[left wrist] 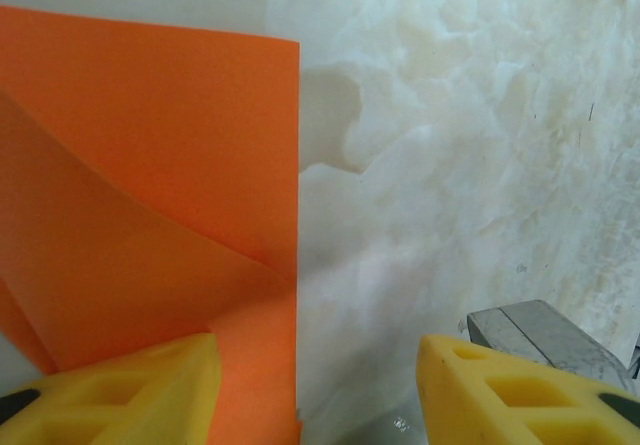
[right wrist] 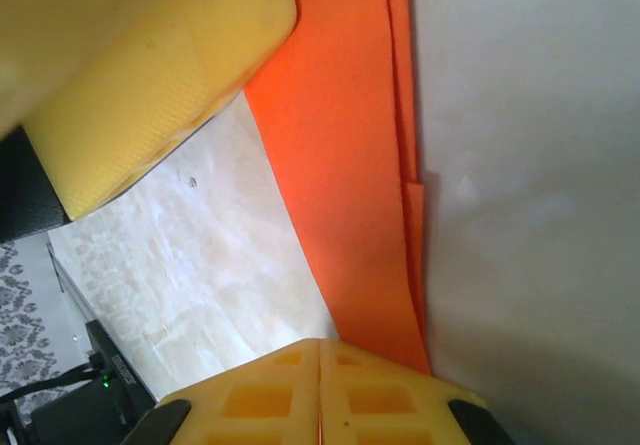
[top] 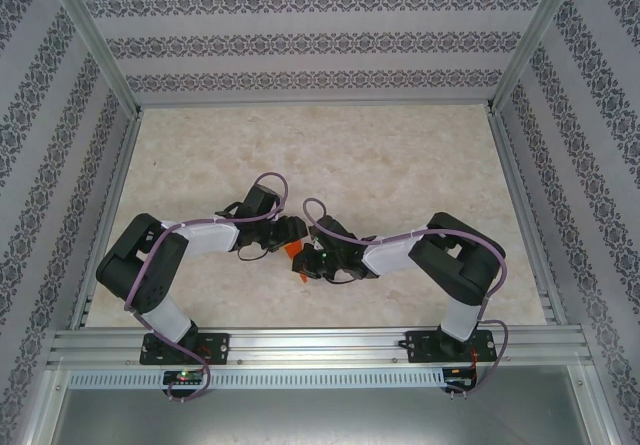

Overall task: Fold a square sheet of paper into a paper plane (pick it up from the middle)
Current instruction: Fold the wing for the fifth time at the center of the table.

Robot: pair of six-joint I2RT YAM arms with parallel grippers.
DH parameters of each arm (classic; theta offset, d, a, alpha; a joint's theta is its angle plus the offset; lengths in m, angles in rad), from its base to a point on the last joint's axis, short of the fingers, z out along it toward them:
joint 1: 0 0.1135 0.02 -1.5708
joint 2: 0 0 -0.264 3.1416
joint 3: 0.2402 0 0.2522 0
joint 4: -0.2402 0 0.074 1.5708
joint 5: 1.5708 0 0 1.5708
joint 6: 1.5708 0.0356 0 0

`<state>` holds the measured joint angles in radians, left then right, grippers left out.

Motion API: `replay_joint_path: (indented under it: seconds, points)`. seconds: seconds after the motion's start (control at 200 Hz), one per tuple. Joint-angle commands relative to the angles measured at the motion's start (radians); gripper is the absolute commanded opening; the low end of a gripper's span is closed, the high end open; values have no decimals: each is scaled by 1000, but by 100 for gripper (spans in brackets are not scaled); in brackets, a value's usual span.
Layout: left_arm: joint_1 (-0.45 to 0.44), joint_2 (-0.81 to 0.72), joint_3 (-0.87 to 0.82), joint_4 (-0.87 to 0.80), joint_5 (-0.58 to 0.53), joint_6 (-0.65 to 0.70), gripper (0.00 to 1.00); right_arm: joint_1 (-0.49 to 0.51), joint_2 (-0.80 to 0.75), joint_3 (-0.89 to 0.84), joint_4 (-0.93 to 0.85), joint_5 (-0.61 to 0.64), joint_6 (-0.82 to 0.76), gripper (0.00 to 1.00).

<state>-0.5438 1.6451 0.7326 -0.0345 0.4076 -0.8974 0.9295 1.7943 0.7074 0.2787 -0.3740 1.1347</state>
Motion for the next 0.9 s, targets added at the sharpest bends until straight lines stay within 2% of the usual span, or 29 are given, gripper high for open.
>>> replay_joint_path:
  seconds: [0.0, 0.08, 0.235, 0.47, 0.894]
  points:
    - [5, 34, -4, -67, -32, 22, 56, 19, 61, -53, 16, -18, 40, 7]
    - [5, 33, -3, -73, -34, 23, 56, 25, 51, -75, 33, -19, 49, 7]
    - [5, 31, -6, -77, -40, 24, 56, 25, -5, -74, -62, -5, 16, 7]
    - [5, 36, -1, -87, -44, 25, 56, 46, -30, -75, -78, -54, 10, 8]
    - [5, 39, 1, -89, -38, 26, 56, 72, -97, -152, -107, -17, 28, 7]
